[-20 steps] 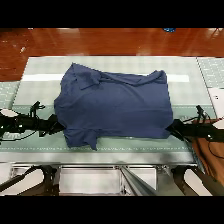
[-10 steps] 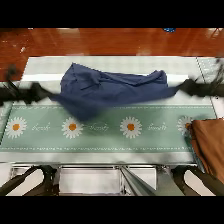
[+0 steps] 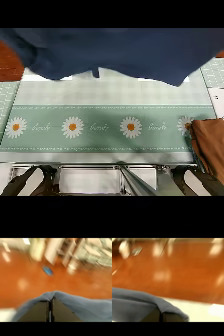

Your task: Fold the shirts.

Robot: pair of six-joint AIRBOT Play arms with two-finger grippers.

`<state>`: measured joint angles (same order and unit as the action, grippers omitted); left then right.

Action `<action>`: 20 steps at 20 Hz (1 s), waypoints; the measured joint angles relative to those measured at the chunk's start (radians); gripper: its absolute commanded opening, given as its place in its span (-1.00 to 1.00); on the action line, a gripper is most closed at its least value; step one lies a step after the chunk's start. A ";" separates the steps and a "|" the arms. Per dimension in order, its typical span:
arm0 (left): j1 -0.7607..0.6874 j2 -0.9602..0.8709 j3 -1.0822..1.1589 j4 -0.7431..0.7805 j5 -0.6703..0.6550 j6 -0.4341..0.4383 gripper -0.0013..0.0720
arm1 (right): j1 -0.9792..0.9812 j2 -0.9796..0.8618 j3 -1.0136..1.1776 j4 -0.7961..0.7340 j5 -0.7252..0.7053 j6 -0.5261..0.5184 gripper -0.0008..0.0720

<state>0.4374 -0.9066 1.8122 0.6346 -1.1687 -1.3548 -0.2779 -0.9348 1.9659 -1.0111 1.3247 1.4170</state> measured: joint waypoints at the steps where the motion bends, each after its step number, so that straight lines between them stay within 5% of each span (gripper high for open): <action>1: 0.008 0.034 0.035 0.036 -0.001 0.000 -0.92 | 0.000 0.034 0.025 -0.035 0.012 0.014 -0.91; 5: -0.027 0.202 0.095 0.286 -0.040 -0.041 -0.92 | 0.000 0.170 0.033 -0.123 0.065 0.051 -0.91; 13: -0.342 0.365 -0.052 0.882 -0.144 -0.203 -0.92 | 0.000 0.332 -0.241 -0.115 0.163 0.088 -0.91; 20: -0.396 0.219 -0.460 0.932 -0.050 -0.305 -0.92 | 0.000 0.233 -0.602 -0.018 0.062 0.022 -0.91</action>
<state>0.0410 -0.6876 1.3525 1.5669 -1.2182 -1.6596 -0.2775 -0.7013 1.3643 -1.0286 1.3865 1.4391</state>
